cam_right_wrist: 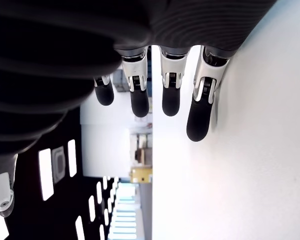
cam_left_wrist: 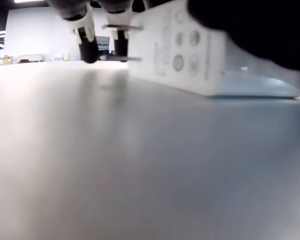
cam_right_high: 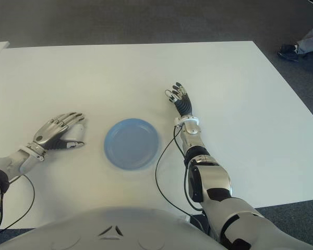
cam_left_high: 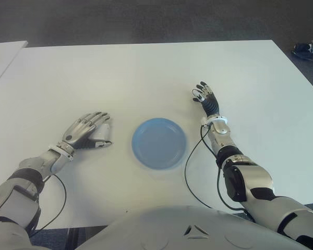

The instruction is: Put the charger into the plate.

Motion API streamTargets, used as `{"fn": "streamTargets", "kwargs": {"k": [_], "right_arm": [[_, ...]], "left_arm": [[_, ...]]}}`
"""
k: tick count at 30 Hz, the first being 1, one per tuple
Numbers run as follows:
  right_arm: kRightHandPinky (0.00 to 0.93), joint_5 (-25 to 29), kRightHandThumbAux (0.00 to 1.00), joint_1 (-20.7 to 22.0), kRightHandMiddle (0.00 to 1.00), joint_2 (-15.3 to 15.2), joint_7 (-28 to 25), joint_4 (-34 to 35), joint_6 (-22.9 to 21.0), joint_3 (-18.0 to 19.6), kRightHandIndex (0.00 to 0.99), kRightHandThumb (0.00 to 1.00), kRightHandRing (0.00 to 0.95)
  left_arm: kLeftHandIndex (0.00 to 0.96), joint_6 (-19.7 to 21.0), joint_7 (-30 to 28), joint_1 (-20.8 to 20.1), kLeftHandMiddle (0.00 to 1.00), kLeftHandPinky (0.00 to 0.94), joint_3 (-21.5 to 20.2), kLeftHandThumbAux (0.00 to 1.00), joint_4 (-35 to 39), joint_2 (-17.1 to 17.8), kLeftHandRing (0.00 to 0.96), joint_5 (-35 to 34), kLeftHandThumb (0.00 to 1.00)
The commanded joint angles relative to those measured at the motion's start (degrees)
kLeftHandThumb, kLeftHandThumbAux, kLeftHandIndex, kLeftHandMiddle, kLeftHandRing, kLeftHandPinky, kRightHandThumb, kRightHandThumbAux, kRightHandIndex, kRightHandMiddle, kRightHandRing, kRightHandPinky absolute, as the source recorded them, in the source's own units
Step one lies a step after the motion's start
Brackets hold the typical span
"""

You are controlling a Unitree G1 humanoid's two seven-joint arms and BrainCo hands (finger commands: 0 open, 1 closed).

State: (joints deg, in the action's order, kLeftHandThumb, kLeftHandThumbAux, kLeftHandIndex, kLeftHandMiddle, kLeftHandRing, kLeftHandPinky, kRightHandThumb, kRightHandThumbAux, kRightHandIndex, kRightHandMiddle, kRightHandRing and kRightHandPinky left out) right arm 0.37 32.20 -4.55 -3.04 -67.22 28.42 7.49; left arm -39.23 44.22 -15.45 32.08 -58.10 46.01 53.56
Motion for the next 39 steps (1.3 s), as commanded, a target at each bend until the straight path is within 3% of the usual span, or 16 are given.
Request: {"fn": "streamTargets", "kwargs": {"k": [1, 20, 39], "right_arm": [[0.058, 0.0, 0.512, -4.0, 0.138, 0.9, -0.9, -3.1, -3.2, -0.2, 0.036, 0.0, 0.108], [0.098, -0.5, 0.49, -4.0, 0.159, 0.8, -1.6, -2.9, -2.4, -0.7, 0.089, 0.0, 0.125], [0.078, -0.4, 0.491, -3.9, 0.155, 1.0, -0.7, -2.8, -3.2, -0.8, 0.059, 0.0, 0.119]], "left_arm": [[0.0, 1.1, -2.2, 0.2, 0.0, 0.0, 2.1, 0.164, -2.5, -0.6, 0.0, 1.4, 0.302], [0.0, 1.6, -2.3, -1.2, 0.0, 0.0, 4.6, 0.189, -4.1, -0.4, 0.0, 1.4, 0.223], [0.0, 2.2, -6.1, -2.1, 0.0, 0.0, 6.2, 0.182, -4.1, 0.2, 0.0, 1.2, 0.254]]}}
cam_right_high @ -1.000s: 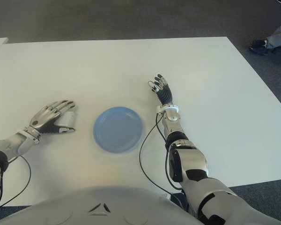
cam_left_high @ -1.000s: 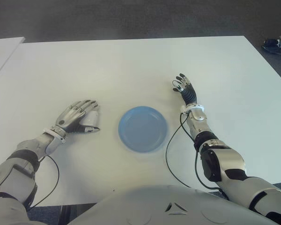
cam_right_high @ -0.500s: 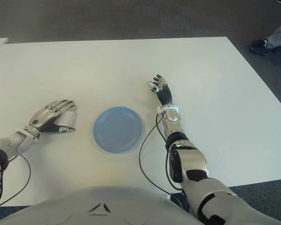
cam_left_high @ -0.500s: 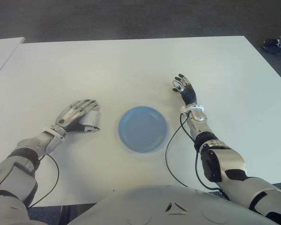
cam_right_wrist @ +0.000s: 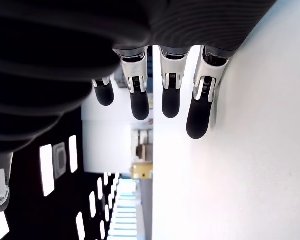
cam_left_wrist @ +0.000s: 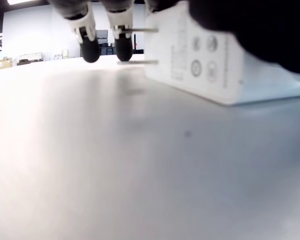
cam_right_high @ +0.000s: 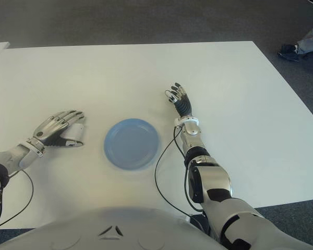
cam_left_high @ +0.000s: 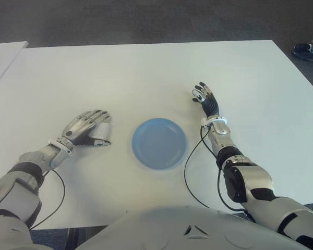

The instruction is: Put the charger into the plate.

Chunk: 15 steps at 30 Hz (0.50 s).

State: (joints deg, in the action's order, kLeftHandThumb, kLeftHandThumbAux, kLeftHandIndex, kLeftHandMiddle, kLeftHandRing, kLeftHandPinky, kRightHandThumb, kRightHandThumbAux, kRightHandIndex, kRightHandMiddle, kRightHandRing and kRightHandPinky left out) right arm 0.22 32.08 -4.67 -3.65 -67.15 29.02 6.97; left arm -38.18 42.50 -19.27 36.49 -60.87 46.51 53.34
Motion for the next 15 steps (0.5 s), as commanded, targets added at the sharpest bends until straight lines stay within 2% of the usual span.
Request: {"fn": "streamTargets", "kwargs": {"k": [1, 7, 9, 10, 11, 12, 13, 15], "right_arm": [[0.077, -0.2, 0.49, -3.8, 0.154, 1.1, -0.2, -2.9, -3.7, -0.3, 0.061, 0.0, 0.119], [0.082, 0.0, 0.487, -3.8, 0.152, 1.1, -0.5, -2.8, -3.5, -0.2, 0.068, 0.0, 0.117], [0.083, 0.0, 0.485, -3.8, 0.152, 1.1, -0.5, -2.8, -3.5, -0.2, 0.068, 0.0, 0.117], [0.083, 0.0, 0.485, -3.8, 0.152, 1.2, -0.5, -2.8, -3.5, -0.2, 0.068, 0.0, 0.117], [0.084, 0.1, 0.485, -3.8, 0.152, 1.2, -0.6, -2.8, -3.5, -0.1, 0.067, 0.0, 0.118], [0.084, 0.1, 0.487, -3.8, 0.154, 1.2, -0.6, -2.8, -3.5, -0.1, 0.066, 0.0, 0.12], [0.084, 0.2, 0.488, -3.8, 0.154, 1.2, -0.6, -2.8, -3.5, 0.0, 0.065, 0.0, 0.121], [0.08, 0.2, 0.491, -3.8, 0.158, 1.2, -0.7, -2.8, -3.5, 0.0, 0.062, 0.0, 0.125]], "left_arm": [[0.0, 1.1, -4.7, 1.7, 0.0, 0.0, 1.8, 0.181, -1.4, -0.3, 0.0, 1.3, 0.252], [0.001, 1.2, -5.3, 1.4, 0.0, 0.0, 1.7, 0.205, -1.9, -0.7, 0.0, 0.6, 0.263], [0.08, 1.5, -5.1, 1.3, 0.093, 0.08, 1.7, 0.247, -2.1, -0.9, 0.074, 0.5, 0.332], [0.091, 1.6, -4.9, 1.3, 0.106, 0.091, 1.6, 0.253, -2.1, -0.9, 0.085, 0.4, 0.342], [0.132, 2.1, -4.1, 1.3, 0.176, 0.168, 1.6, 0.269, -2.1, -1.0, 0.156, 0.5, 0.376], [0.195, 2.4, -3.4, 1.4, 0.317, 0.308, 1.6, 0.291, -2.0, -1.0, 0.297, 0.6, 0.426], [0.218, 3.1, -2.2, 1.4, 0.367, 0.359, 1.5, 0.299, -2.0, -1.2, 0.347, 0.8, 0.444], [0.344, 4.4, 0.0, 1.6, 0.526, 0.522, 1.5, 0.363, -2.0, -1.6, 0.503, 1.0, 0.533]]}}
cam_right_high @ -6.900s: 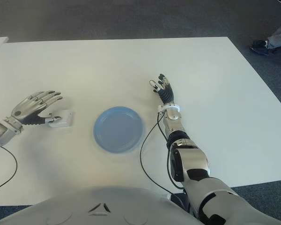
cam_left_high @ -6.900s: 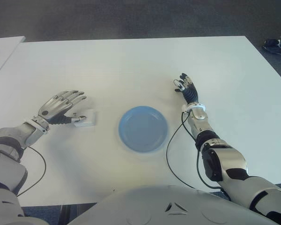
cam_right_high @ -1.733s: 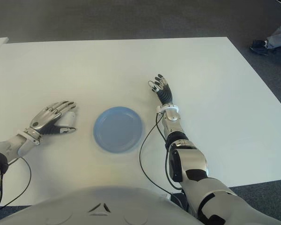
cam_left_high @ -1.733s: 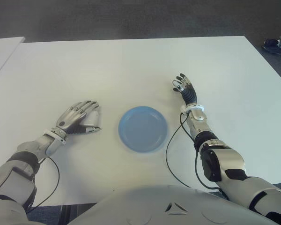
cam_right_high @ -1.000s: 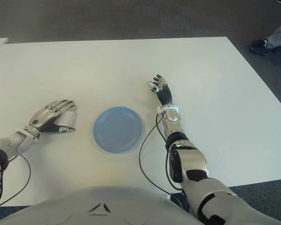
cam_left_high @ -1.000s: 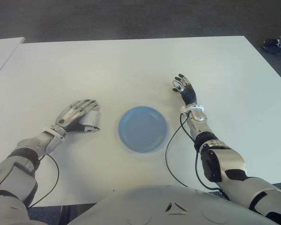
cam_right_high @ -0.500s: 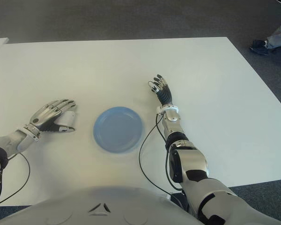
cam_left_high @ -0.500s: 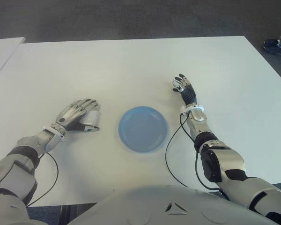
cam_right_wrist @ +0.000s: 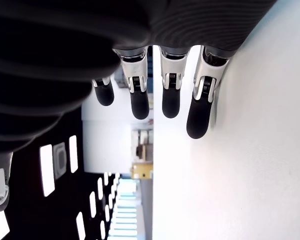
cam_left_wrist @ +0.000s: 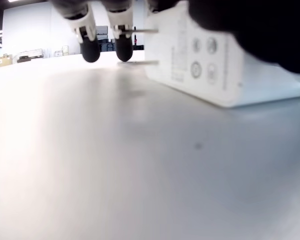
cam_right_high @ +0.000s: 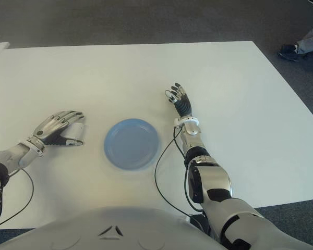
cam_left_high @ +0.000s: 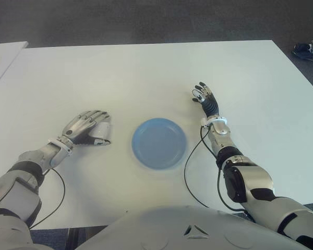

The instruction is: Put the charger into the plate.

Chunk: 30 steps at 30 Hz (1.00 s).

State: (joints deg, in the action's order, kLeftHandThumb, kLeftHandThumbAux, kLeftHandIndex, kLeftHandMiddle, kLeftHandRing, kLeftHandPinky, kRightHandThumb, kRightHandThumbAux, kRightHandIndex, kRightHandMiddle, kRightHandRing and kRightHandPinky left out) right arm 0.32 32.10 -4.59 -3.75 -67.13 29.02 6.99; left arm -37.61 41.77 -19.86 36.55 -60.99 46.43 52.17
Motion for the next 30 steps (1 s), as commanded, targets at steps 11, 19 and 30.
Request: {"fn": "streamTargets", "kwargs": {"k": [11, 19, 30], "right_arm": [[0.081, 0.2, 0.498, -3.7, 0.166, 1.2, -0.8, -2.8, -3.2, 0.2, 0.062, 0.0, 0.133], [0.088, 0.1, 0.489, -3.7, 0.171, 1.3, -1.2, -2.9, -2.4, 0.3, 0.078, 0.0, 0.138], [0.099, 0.2, 0.461, -3.5, 0.17, 1.4, -1.5, -2.9, -2.4, 0.5, 0.087, 0.0, 0.137]], "left_arm": [[0.441, 9.1, 7.4, 2.9, 0.795, 0.798, 1.9, 0.688, -1.5, -3.2, 0.789, 2.6, 0.72], [0.443, 8.9, 10.1, 3.0, 0.821, 0.771, 2.6, 0.699, -0.3, -2.6, 0.819, 3.4, 0.72], [0.443, 7.0, 15.3, 2.6, 0.819, 0.776, 4.3, 0.702, 0.2, -1.7, 0.817, 5.0, 0.711]]}}
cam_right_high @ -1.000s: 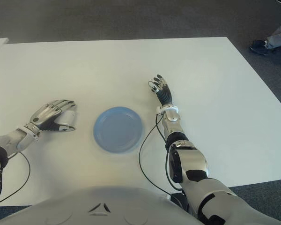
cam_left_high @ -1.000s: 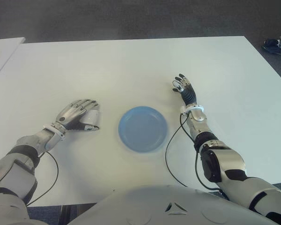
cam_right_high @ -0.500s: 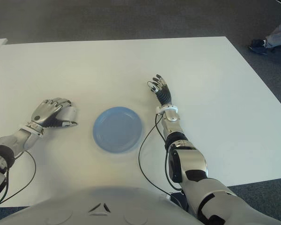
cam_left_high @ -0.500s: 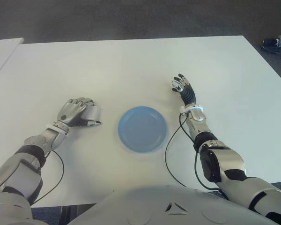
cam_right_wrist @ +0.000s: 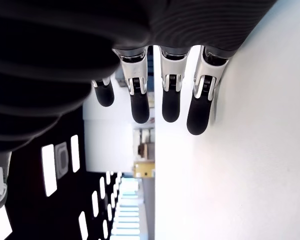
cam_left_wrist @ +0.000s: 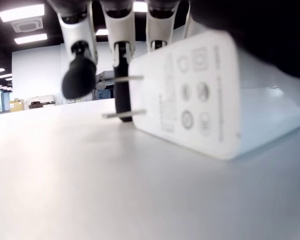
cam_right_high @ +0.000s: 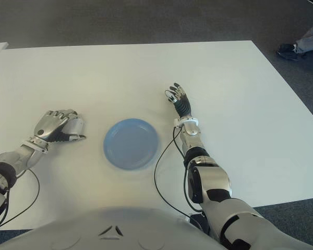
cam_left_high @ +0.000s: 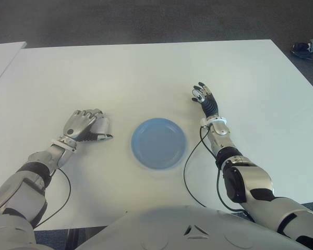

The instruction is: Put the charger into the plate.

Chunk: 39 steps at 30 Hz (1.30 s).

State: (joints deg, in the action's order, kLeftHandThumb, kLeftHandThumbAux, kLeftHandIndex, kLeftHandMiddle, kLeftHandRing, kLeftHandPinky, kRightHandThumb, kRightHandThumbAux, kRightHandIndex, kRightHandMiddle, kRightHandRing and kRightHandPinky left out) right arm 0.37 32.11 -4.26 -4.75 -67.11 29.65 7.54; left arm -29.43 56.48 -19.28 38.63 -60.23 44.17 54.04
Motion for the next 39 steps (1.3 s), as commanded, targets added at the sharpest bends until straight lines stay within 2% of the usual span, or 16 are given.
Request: {"fn": "streamTargets", "kwargs": {"k": [1, 12, 14, 20, 28, 34, 39], "right_arm": [[0.1, 0.2, 0.46, -3.5, 0.17, 1.1, -0.5, -2.9, -3.1, 0.0, 0.087, 0.0, 0.137], [0.103, 0.4, 0.456, -3.4, 0.175, 1.2, -0.7, -2.9, -3.2, 0.2, 0.086, 0.0, 0.143], [0.102, 0.5, 0.459, -3.4, 0.179, 1.2, -0.8, -2.9, -3.1, 0.3, 0.088, 0.0, 0.146], [0.097, 0.6, 0.466, -3.3, 0.189, 1.2, -0.9, -3.0, -3.1, 0.4, 0.09, 0.0, 0.152], [0.104, 0.8, 0.467, -3.2, 0.19, 1.2, -0.9, -3.1, -3.2, 0.4, 0.087, 0.0, 0.154], [0.106, 0.8, 0.468, -3.1, 0.189, 1.3, -0.9, -3.1, -3.1, 0.4, 0.087, 0.0, 0.154], [0.107, 0.8, 0.468, -3.1, 0.188, 1.3, -0.9, -3.2, -3.1, 0.4, 0.083, 0.0, 0.155]], "left_arm": [[0.443, -1.5, 1.2, 2.0, 0.82, 0.779, 2.4, 0.702, -0.5, 0.6, 0.817, 3.2, 0.711], [0.443, -3.4, 4.5, 1.6, 0.845, 0.833, 2.7, 0.703, -0.4, 0.8, 0.833, 3.6, 0.707], [0.443, -3.6, 4.0, 1.2, 0.854, 0.845, 2.1, 0.704, 1.6, 1.0, 0.841, 3.2, 0.707], [0.443, -4.1, -0.2, 0.6, 0.859, 0.839, -2.0, 0.705, 12.2, 2.8, 0.851, 0.3, 0.709], [0.444, 0.0, -8.6, 5.7, 0.857, 0.839, -10.6, 0.704, 32.3, 4.4, 0.855, -3.1, 0.713], [0.443, 2.6, -14.9, 10.0, 0.862, 0.856, -16.1, 0.703, 44.0, 4.3, 0.859, -4.6, 0.713], [0.444, 3.3, -19.7, 11.5, 0.861, 0.855, -18.6, 0.702, 50.4, 1.9, 0.857, -6.0, 0.714]]}}
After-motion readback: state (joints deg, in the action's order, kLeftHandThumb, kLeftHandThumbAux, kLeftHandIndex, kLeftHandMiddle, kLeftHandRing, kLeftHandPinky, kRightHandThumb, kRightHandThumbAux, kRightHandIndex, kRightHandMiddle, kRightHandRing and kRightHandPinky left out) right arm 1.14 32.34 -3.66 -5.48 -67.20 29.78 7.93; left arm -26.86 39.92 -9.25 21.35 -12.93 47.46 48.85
